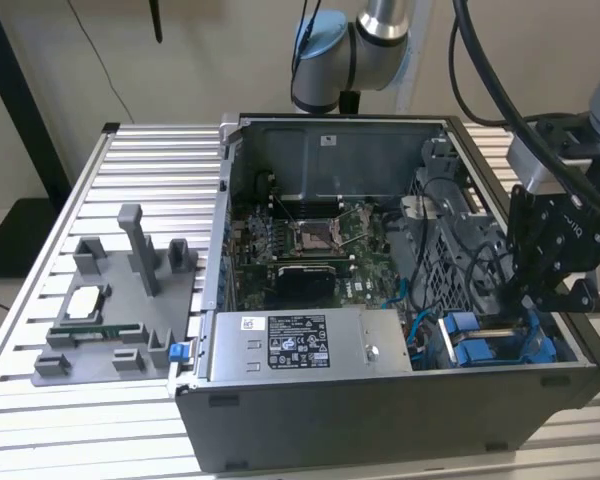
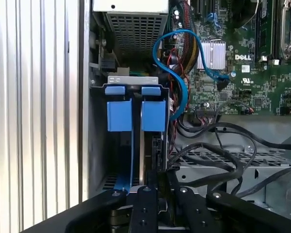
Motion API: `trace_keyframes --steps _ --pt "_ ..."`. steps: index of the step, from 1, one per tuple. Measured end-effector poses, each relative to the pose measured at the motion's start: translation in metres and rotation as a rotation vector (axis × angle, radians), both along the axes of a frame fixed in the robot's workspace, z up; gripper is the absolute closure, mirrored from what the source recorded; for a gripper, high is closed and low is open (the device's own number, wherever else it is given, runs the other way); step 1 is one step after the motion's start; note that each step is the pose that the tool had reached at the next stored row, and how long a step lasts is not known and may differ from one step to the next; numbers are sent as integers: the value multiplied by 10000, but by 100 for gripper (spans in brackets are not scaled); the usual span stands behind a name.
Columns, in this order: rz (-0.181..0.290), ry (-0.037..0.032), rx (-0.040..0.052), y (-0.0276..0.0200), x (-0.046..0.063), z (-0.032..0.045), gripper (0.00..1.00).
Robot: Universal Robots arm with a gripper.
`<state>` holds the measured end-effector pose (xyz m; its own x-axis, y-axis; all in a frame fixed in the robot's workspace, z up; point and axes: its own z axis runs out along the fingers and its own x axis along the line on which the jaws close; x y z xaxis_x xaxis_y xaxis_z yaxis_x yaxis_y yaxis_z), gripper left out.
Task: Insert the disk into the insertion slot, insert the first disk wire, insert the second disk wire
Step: 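Insert the first disk wire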
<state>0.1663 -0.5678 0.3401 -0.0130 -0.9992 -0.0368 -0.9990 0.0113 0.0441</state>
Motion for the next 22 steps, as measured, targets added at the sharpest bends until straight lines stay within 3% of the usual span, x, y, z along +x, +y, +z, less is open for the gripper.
trace_keyframes --steps 11,12,22 --pt "-1 1 9 0 9 -81 100" --pt "-2 2 19 0 9 -69 0" --pt "-1 9 40 0 9 303 0"
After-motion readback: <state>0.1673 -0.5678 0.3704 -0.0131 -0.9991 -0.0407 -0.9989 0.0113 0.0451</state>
